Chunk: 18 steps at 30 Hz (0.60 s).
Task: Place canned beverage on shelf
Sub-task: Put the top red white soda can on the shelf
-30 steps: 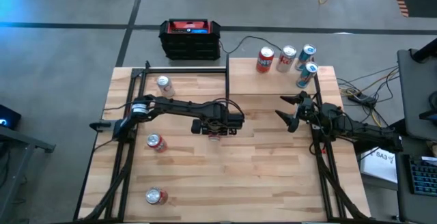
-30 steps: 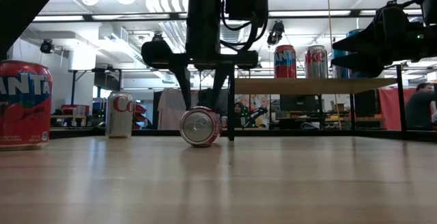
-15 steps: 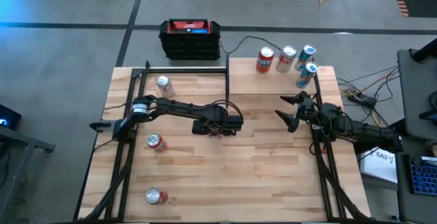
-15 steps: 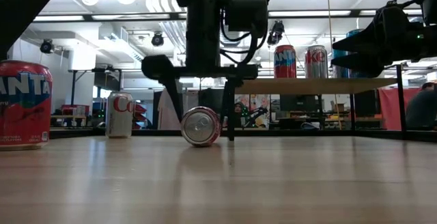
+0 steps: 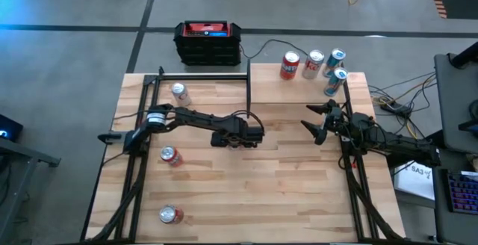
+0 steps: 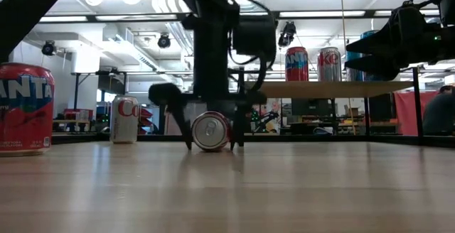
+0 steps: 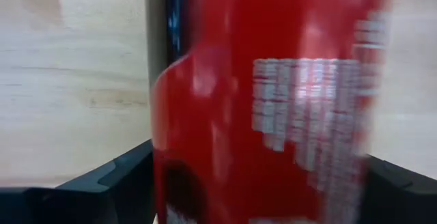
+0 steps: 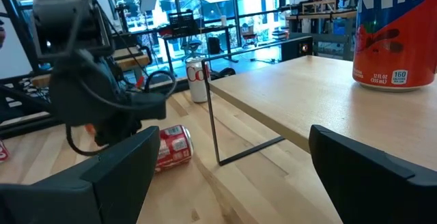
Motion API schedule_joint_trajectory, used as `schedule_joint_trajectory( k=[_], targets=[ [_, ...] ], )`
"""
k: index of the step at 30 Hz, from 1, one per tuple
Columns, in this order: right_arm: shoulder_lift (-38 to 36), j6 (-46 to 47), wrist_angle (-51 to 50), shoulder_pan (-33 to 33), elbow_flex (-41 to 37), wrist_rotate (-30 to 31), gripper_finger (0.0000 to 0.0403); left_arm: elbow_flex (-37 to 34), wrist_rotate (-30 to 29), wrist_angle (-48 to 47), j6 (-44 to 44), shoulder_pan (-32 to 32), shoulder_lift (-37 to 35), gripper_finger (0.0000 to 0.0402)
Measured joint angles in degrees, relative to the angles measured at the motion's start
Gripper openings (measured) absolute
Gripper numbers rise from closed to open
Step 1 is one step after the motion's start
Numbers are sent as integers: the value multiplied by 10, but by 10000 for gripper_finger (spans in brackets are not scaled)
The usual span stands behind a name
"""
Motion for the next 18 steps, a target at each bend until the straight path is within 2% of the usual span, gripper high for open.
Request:
schedule_joint_trajectory(
  k=[6, 14, 18],
  targets=[
    [0, 0, 0, 0, 0, 0, 359, -30, 6, 33, 1, 0, -6, 321],
    [0, 0, 0, 0, 0, 0, 359, 14, 6, -10, 0, 0, -1, 316],
    [0, 0, 0, 0, 0, 0, 359, 22, -7, -7, 2, 0, -1, 292]
  ],
)
